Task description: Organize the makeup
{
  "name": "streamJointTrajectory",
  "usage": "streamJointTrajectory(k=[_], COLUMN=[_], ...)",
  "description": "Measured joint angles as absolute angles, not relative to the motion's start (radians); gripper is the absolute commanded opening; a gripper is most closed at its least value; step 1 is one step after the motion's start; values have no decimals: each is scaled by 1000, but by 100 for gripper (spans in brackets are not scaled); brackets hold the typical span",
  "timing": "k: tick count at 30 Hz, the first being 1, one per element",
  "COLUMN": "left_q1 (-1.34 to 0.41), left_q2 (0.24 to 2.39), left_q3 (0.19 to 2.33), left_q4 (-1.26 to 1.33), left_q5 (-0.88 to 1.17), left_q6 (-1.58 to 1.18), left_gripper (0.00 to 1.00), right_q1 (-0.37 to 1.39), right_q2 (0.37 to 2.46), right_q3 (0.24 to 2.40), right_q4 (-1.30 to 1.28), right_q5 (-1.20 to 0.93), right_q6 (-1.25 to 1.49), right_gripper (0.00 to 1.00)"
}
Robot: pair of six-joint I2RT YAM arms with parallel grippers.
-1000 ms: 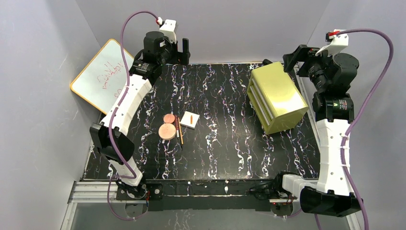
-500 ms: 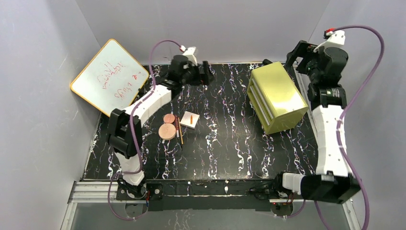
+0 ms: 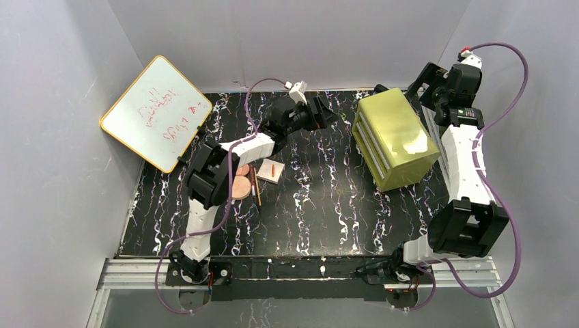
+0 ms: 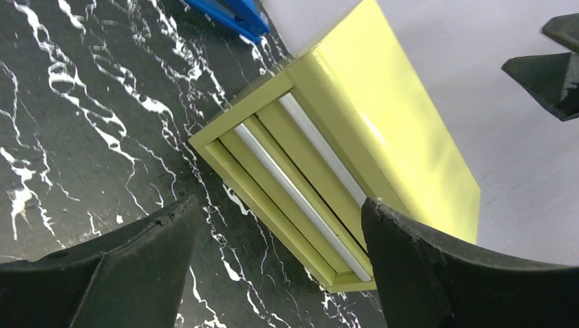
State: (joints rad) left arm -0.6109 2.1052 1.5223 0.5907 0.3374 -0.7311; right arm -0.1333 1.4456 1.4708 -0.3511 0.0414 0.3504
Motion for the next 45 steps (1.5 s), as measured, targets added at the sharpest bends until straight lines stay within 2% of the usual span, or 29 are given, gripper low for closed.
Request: streamJointTrajectory(k=[9, 14, 26, 29, 35, 45], left_q1=[-656, -689, -739, -746, -758, -781], left_q2=[2220, 2267, 2386, 2430, 2529, 2640], left_q3=[1542, 1570, 1583, 1615, 1726, 1864], left_q4=[762, 837, 927, 959, 1019, 1071], left_q5=[341, 341, 329, 329, 329, 328], left_q6=[-851, -889, -961, -983, -1030, -1087], left_gripper=[76, 58, 55, 48, 38, 29], right_q1=[-175, -183, -183, -184, -190, -191], right_q2=[1469, 1471, 1472, 1472, 1471, 1471], right_q3=[1369, 1290, 1225, 1211, 1200, 1200], right_q4=[-265, -252, -207, -198, -187, -187], right_q5=[25, 2, -33, -34, -35, -38], right_q6=[390, 402, 410, 408, 398, 386], right_gripper=[100, 100, 100, 100, 100, 100])
